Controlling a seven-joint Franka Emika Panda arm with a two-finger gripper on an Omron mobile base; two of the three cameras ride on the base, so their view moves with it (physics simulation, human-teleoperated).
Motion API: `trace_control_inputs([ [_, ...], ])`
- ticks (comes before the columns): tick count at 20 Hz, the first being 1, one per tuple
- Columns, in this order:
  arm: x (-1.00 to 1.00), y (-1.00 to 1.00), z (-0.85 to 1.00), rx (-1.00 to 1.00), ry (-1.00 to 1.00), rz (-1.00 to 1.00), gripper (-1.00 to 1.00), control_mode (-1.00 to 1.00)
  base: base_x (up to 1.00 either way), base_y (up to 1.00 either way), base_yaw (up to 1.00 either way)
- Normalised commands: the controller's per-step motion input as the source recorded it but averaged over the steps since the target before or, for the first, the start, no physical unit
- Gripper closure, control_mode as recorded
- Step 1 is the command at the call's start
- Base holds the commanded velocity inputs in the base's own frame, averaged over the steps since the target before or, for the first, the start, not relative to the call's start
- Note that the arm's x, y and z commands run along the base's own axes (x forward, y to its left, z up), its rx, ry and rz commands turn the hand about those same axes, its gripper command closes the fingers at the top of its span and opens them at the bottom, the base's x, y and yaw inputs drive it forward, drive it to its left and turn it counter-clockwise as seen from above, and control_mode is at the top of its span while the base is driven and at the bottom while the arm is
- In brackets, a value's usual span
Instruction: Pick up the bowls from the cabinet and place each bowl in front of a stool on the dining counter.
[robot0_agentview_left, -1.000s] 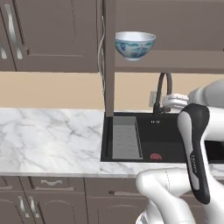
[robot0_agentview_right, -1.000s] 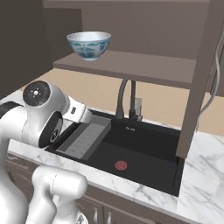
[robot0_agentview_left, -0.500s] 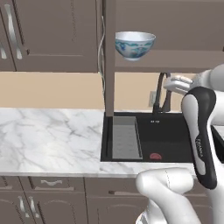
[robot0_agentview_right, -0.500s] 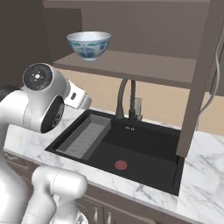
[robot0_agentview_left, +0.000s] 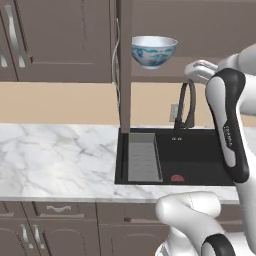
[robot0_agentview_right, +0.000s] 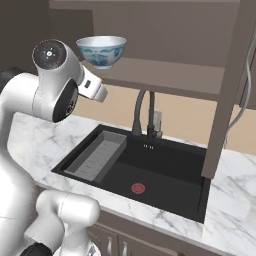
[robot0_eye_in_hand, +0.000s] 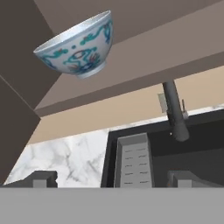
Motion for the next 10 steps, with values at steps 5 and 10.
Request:
trace_control_inputs([
  [5,0.58,0.00,0.27,0.00,-0.01,0.00,-1.00,-1.00,0.00,0.00,0.00],
  [10,0.57,0.00,0.01,0.01,-0.12,0.00,-1.00,-1.00,0.00,0.00,0.00],
])
